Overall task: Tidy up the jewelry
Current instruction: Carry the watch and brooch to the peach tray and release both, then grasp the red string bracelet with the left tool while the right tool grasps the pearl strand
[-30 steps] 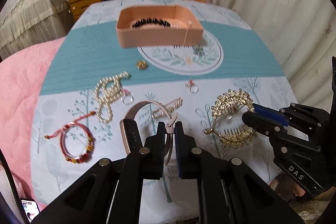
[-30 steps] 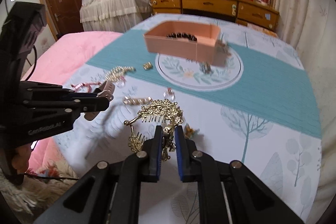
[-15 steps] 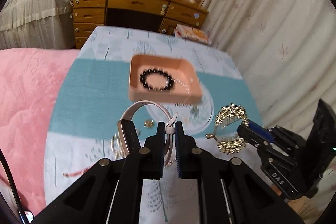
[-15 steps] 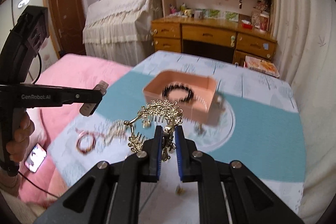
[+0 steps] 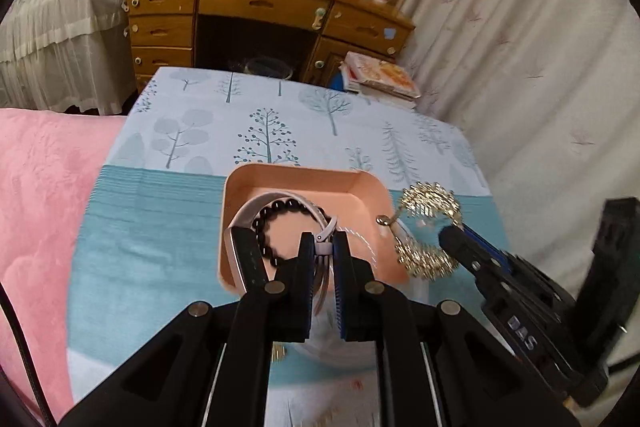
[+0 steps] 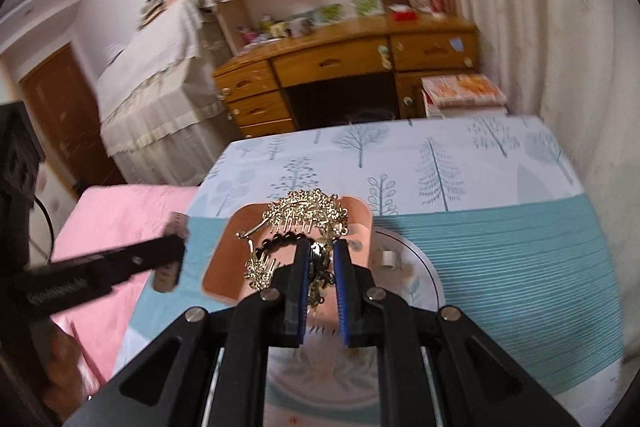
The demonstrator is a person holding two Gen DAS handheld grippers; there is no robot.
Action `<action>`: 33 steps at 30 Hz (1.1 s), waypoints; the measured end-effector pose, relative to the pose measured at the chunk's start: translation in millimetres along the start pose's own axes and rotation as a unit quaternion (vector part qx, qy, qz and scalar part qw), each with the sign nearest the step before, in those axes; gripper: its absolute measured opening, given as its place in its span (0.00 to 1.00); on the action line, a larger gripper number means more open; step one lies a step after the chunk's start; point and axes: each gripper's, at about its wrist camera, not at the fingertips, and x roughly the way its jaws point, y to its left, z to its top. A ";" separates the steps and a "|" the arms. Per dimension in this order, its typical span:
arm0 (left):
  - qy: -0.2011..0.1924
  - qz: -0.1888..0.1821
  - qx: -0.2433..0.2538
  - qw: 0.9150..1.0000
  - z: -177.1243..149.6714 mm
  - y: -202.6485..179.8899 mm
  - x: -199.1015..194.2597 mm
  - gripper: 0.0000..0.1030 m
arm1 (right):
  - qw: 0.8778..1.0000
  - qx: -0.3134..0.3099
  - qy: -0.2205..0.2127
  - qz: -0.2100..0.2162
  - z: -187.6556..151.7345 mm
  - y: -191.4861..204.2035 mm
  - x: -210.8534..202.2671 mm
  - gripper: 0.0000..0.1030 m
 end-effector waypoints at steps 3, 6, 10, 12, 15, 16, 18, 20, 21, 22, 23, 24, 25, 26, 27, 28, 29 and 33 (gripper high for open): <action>0.022 0.012 -0.007 1.000 8.0 3.3 42.4 0.06 | 1.000 0.015 0.016 -0.001 -1.3 -6.1 20.7 0.11; 0.042 0.030 -0.010 0.999 9.0 7.3 76.4 0.07 | 0.999 0.010 0.029 -0.010 -5.0 -4.9 38.2 0.11; 0.059 0.045 -0.021 0.997 5.0 14.7 100.4 0.08 | 0.999 -0.002 0.038 -0.023 -8.4 -2.3 54.8 0.11; 0.053 0.047 -0.021 0.997 2.3 16.9 98.8 0.14 | 0.999 -0.007 0.043 -0.026 -9.8 -1.4 62.3 0.11; 0.028 0.053 -0.011 0.998 0.5 15.8 81.6 0.36 | 0.998 -0.013 0.051 -0.024 -11.4 1.8 69.1 0.12; 0.014 0.056 -0.006 0.998 -0.6 14.8 70.6 0.43 | 0.998 -0.016 0.056 -0.022 -11.7 2.8 71.5 0.12; -0.021 0.063 0.001 0.998 -2.3 14.1 52.2 0.63 | 0.998 -0.021 0.063 -0.020 -13.0 5.6 76.0 0.13; -0.063 0.078 0.013 0.995 -6.3 13.7 31.1 0.65 | 0.997 -0.025 0.063 -0.025 -14.1 8.0 76.0 0.13; -0.075 0.087 0.020 0.993 -9.1 14.4 21.1 0.66 | 0.997 -0.026 0.062 -0.026 -14.5 8.9 74.4 0.13; -0.079 0.093 0.022 0.992 -10.3 16.3 14.9 0.66 | 0.997 -0.026 0.060 -0.027 -14.3 9.6 72.6 0.13; -0.078 0.097 0.022 0.992 -13.1 19.6 7.3 0.66 | 0.998 -0.025 0.058 -0.029 -14.0 10.2 69.3 0.13; -0.073 0.094 0.021 0.993 -15.6 23.2 0.2 0.66 | 0.998 -0.022 0.055 -0.029 -13.7 11.0 64.6 0.13; -0.067 0.087 0.019 0.994 -19.5 27.7 -7.3 0.66 | 0.998 -0.021 0.052 -0.026 -13.8 11.7 59.3 0.13; -0.061 0.083 0.018 0.995 -23.3 31.1 -14.2 0.66 | 0.998 -0.020 0.048 -0.020 -14.3 12.7 52.7 0.13; -0.059 0.082 0.018 0.995 -26.9 33.5 -21.2 0.66 | 0.999 -0.022 0.044 -0.017 -15.2 14.6 45.4 0.14; -0.063 0.085 0.018 0.994 -32.4 36.6 -30.8 0.66 | 0.999 -0.025 0.040 -0.017 -17.1 17.3 37.1 0.14; -0.069 0.091 0.019 0.993 -37.3 38.4 -39.3 0.66 | 0.999 -0.028 0.037 -0.015 -18.6 20.0 31.5 0.14; -0.083 0.099 0.016 0.991 -59.4 44.8 -71.3 0.74 | 0.999 -0.040 0.034 -0.002 -30.7 33.6 2.3 0.14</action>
